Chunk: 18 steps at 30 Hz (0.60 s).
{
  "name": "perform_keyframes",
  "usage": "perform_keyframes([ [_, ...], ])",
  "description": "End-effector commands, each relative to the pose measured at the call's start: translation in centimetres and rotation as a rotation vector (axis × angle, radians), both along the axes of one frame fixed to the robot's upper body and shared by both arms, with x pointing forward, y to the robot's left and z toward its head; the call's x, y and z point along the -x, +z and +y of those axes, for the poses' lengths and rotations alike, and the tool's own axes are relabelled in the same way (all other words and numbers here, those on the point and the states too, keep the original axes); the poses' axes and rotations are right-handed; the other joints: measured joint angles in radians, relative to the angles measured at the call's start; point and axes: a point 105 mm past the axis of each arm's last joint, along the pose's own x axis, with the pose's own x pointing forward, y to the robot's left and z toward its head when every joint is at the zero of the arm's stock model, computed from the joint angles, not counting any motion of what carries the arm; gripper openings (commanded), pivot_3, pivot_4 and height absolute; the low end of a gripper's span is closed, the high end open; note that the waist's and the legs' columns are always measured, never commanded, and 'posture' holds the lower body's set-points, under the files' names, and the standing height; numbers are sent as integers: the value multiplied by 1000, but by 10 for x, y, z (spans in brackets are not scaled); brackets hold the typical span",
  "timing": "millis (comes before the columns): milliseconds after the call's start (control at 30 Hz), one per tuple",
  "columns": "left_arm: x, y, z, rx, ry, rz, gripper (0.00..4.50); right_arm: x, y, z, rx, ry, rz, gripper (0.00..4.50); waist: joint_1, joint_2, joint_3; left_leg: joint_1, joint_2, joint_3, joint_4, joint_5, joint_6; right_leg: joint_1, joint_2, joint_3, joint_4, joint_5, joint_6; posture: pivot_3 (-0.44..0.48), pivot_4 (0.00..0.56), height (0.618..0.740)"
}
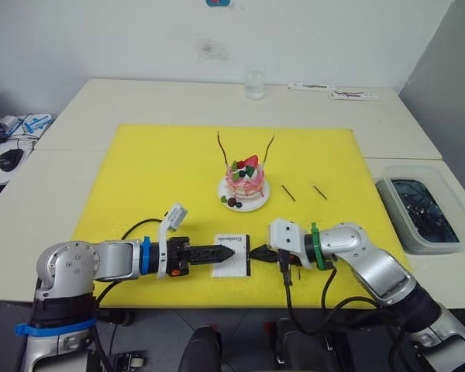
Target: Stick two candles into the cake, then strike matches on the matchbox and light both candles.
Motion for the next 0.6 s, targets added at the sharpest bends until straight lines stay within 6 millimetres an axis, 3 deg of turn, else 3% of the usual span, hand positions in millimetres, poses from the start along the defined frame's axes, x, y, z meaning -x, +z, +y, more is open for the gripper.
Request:
perform_keyframes([
  [33,9,-12,-8,-13,-29,47,4500,7,6,10,-19,62,-11,28,0,0,0,0,0,0,0,0,0,0,0,0,0,0,0,0,150,740],
  [600,12,-16,-12,-4,-32,54,4500,5,8,18,-42,79,-21,28,7,0,0,0,0,0,0,0,0,1,-1,0,-1,0,0,0,150,740],
])
